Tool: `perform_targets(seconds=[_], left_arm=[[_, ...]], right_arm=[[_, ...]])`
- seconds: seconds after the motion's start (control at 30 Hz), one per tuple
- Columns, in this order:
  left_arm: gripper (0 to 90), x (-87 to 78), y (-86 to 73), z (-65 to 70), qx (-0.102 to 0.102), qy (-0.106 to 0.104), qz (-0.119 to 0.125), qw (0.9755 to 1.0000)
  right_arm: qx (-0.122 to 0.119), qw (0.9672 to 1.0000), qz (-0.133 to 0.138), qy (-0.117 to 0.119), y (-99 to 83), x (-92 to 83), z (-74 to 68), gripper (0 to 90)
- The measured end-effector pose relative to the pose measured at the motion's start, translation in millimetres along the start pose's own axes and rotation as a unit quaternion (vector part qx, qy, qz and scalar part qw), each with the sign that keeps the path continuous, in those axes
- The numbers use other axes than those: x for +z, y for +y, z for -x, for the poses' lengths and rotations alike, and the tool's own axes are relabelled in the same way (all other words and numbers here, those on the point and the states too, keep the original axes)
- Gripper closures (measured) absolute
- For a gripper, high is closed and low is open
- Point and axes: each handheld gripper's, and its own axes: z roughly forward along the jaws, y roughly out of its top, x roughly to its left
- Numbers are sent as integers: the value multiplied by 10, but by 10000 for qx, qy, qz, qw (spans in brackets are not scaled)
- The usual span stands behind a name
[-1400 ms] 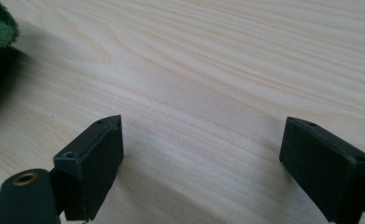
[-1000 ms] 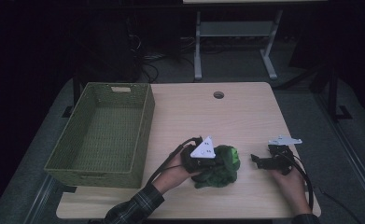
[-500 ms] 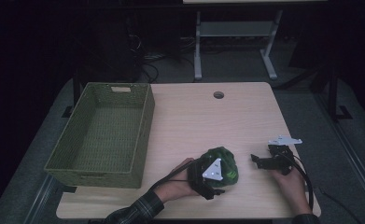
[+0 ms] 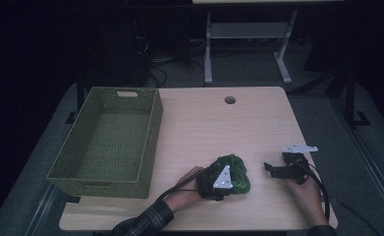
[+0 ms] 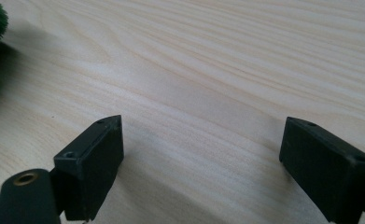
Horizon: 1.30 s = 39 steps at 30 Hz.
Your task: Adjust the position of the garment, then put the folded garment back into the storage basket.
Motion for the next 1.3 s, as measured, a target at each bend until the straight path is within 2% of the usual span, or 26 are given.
perform_targets(seconds=[0.07, 0.2, 0.23, 0.27, 0.3, 0.53, 0.57, 0.6, 0.77, 0.9, 1.2, 1.3], left_arm=[[713, -5, -6, -28, -24, -71, 35, 10000], [761, -13, 6, -19, -69, -50, 95, 9999], [767, -26, 14, -17, 16, -23, 54, 10000], [772, -31, 25, -4, -8, 10, 89, 10000], [775, -48, 42, -9, 53, 17, 42, 10000], [777, -166, 110, -39, 56, 21, 222, 9997], [777, -193, 122, -40, 3, 26, 305, 9995], [777, -231, 137, -55, 49, 26, 313, 9995], [775, -388, 188, -100, -85, 79, 522, 9986], [774, -504, 212, -146, -107, 145, 627, 9979], [772, -900, 292, -319, -306, 294, 830, 9956], [772, -1071, 298, -406, -341, 447, 828, 9950]], right_arm=[[1, 10000, 0, -1, 0, 0, 0, 135], [3, 10000, 0, -2, 0, 0, 0, 136], [6, 10000, -1, -3, 0, 0, 0, 137], [6, 10000, 1, -4, 1, 0, 0, 137], [12, 10000, -3, -3, 1, -1, 0, 137], [10, 10000, 0, -5, 1, -1, 0, 138], [15, 10000, -3, -5, 1, -1, 0, 138], [14, 10000, -2, -5, 1, -1, 0, 138], [13, 10000, -1, -6, 1, -1, 0, 138], [14, 10000, -2, -6, 1, -1, 0, 139], [17, 10000, -4, -7, 1, -1, 0, 139], [13, 10000, 0, -7, 1, -1, 0, 139]])
